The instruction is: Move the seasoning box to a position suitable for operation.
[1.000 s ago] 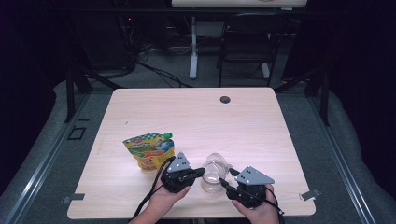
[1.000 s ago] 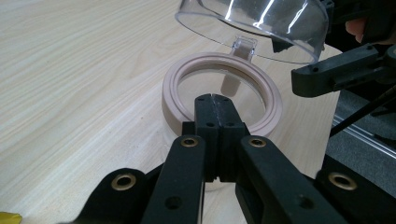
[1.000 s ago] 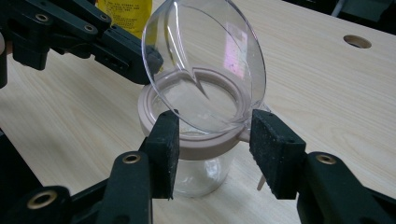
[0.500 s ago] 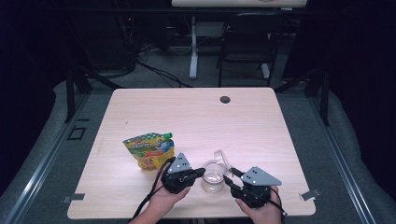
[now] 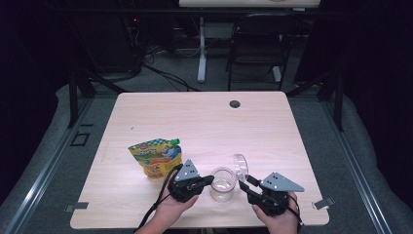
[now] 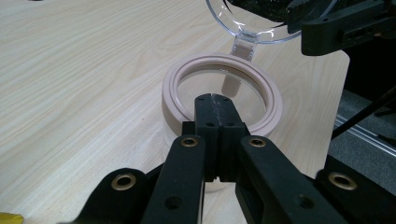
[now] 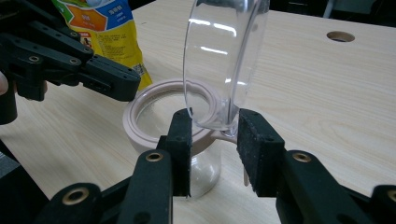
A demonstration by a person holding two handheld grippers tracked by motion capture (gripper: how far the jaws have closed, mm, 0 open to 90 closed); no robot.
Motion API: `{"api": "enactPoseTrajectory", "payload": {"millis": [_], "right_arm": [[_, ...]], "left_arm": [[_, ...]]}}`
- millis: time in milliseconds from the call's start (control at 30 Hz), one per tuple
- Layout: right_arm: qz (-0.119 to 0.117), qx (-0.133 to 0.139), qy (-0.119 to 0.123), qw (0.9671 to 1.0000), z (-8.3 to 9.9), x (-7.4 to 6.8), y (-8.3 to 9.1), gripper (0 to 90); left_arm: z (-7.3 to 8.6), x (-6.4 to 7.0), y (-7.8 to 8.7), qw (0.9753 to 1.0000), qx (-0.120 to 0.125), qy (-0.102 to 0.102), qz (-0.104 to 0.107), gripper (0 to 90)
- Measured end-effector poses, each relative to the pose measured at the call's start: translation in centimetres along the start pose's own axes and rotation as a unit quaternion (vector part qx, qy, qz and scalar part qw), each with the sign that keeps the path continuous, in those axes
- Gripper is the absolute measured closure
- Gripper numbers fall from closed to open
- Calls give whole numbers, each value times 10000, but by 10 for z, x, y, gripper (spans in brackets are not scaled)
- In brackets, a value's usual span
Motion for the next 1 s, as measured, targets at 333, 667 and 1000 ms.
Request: {"api": "enactPoseTrajectory", "payload": {"millis": [333, 667, 1000], "right_arm": [[-91, -126, -53, 9999, 5, 6, -3, 649], [80, -526, -88, 9985, 20, 17, -19, 664], [54, -740, -192, 9971, 20, 25, -40, 734]], "left_arm": [[0, 0, 0, 10000, 2, 7, 0, 900], [-1, -4, 7, 9999, 67, 76, -52, 900], [9, -17, 31, 9991, 174, 244, -285, 885]]}}
Point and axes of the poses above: each handheld gripper's, and its own axes: y roughly backward along the jaws, z roughly out of its underside, x roughly to its right, the point moved 6 cm from there along -y, roughly forward along the jaws, and after that the axes turned 14 degrees about -x, right-handed, at the moved point
